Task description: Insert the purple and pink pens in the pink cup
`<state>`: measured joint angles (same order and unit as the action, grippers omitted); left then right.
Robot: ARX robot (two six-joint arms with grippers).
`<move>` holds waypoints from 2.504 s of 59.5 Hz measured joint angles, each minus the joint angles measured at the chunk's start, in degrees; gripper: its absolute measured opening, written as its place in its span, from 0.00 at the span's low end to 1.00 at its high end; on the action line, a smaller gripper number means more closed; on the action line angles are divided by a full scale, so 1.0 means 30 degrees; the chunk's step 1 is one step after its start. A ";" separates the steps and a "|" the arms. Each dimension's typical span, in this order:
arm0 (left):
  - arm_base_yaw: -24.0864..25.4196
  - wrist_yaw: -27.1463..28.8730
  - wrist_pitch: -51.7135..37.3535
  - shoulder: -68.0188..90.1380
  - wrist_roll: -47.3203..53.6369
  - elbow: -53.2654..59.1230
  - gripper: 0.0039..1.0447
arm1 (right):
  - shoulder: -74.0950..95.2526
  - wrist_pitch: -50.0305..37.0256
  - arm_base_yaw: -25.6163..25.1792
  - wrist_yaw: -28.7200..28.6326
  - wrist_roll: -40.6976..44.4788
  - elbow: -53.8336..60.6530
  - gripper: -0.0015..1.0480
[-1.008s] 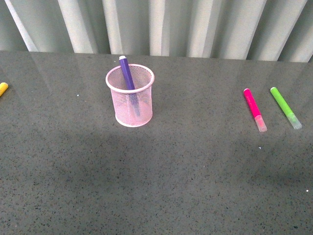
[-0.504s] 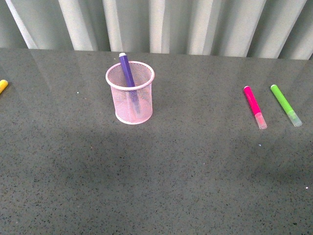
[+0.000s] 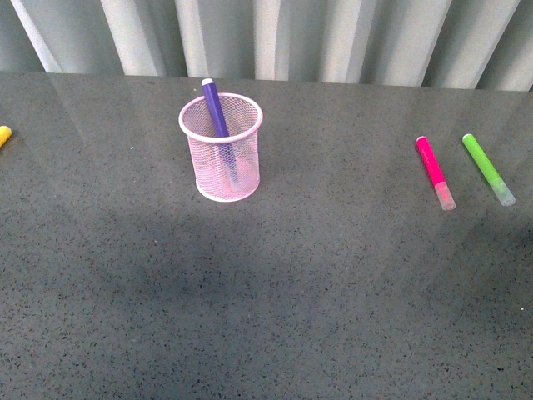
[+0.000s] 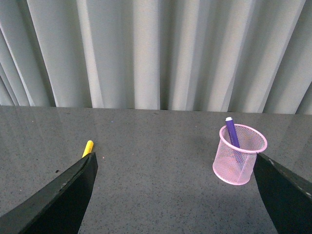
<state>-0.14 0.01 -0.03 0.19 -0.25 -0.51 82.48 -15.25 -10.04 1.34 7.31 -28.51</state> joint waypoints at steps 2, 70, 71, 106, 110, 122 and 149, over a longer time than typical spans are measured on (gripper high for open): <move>0.0000 0.0000 0.0000 0.0000 0.0000 0.0000 0.94 | 0.0510 0.0029 0.0204 0.0036 0.0015 -0.0408 0.93; 0.0000 0.0007 0.0000 0.0000 0.0000 0.0000 0.94 | 1.4294 0.1086 0.5683 0.1530 -0.3876 -1.3814 0.93; 0.0000 0.0007 0.0000 0.0000 0.0000 0.0000 0.94 | 1.4440 0.1078 0.5734 0.1530 -0.3920 -1.3901 0.93; 0.0000 0.0007 0.0000 0.0000 0.0000 0.0000 0.94 | 1.6174 0.0452 0.6266 0.1894 -0.4546 -1.4316 0.93; 0.0000 0.0007 0.0000 0.0000 0.0000 0.0000 0.94 | 1.6262 0.0437 0.6171 0.1858 -0.4554 -1.4316 0.93; 0.0000 0.0007 0.0000 0.0000 0.0000 0.0000 0.94 | 1.6553 0.0444 0.5938 0.1661 -0.4634 -1.4389 0.93; 0.0000 0.0007 0.0000 0.0000 0.0000 0.0000 0.94 | 1.7653 0.1129 0.5603 0.1093 -0.5034 -1.6152 0.73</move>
<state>-0.14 0.03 -0.03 0.19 -0.25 -0.51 135.44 -11.86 6.76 4.62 -7.79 -76.97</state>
